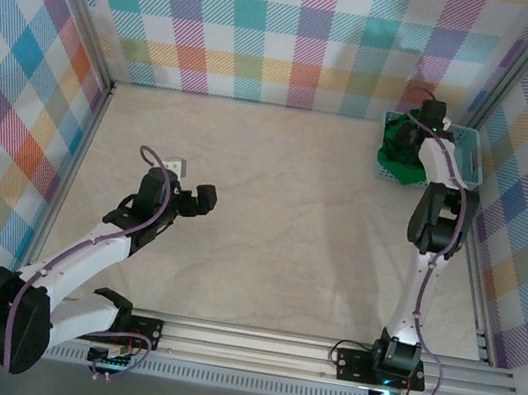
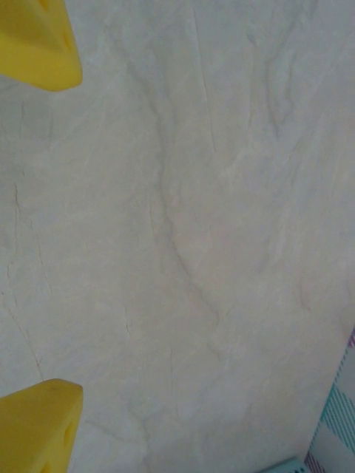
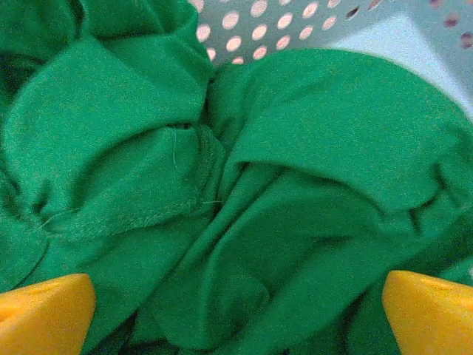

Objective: Fold the inside-out t-shirt

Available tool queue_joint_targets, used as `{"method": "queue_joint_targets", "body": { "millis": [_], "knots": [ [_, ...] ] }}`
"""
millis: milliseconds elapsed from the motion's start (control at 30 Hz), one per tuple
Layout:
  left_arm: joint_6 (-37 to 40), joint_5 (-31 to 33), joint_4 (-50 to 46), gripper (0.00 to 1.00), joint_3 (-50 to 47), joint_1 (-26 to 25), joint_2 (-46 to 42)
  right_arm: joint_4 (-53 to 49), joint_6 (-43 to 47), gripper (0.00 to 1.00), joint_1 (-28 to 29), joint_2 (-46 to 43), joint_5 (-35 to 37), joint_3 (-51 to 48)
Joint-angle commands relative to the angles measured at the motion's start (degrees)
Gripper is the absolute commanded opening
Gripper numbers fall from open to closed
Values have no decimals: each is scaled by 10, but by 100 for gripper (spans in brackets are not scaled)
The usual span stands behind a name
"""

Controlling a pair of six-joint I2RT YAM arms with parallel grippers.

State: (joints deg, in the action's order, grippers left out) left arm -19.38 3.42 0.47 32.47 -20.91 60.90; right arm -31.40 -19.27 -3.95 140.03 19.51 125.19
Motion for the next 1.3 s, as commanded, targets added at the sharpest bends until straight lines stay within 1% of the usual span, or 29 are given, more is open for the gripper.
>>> {"method": "queue_joint_targets", "body": {
  "millis": [0, 133, 167, 367, 400, 533, 700, 767, 833, 933, 967, 1033, 1100, 1267],
  "knots": [
    [23, -11, 30, 100, -12, -8, -9, -95, -24, 100, 1, 56, -4, 94],
    [26, -2, 32, 100, -15, -9, -17, -175, -51, 100, 1, 122, -13, 198],
    [27, 1, 32, 100, -16, -9, -18, -186, -56, 100, 1, 131, -15, 211],
    [25, 13, 33, 100, -19, -10, -25, -206, -81, 99, 1, 152, -37, 225],
    [25, 14, 33, 100, -20, -10, -27, -205, -82, 96, 0, 156, -46, 224],
    [23, 19, 29, 100, -21, -10, -37, -206, -84, 79, -2, 164, -72, 233],
    [21, 23, 23, 100, -25, -10, -54, -196, -85, 42, -6, 145, -106, 239],
    [21, 24, 22, 100, -26, -10, -57, -189, -81, 30, -5, 128, -116, 237],
    [20, 25, 20, 100, -23, -10, -56, -172, -73, 21, -5, 101, -127, 224],
    [20, 23, 12, 100, -19, -10, -53, -122, -44, 17, -6, 46, -148, 179],
    [20, 23, 6, 100, -17, -10, -52, -114, -35, 14, -7, 29, -145, 167],
    [19, 24, -3, 100, -14, -10, -54, -118, -22, 8, -8, 7, -132, 166],
    [15, 22, -5, 100, -17, -10, -60, -121, -13, 4, -8, -10, -129, 163],
    [5, 10, -26, 100, -13, -10, -76, -93, 2, 3, -6, -75, -137, 114]
  ]
}}
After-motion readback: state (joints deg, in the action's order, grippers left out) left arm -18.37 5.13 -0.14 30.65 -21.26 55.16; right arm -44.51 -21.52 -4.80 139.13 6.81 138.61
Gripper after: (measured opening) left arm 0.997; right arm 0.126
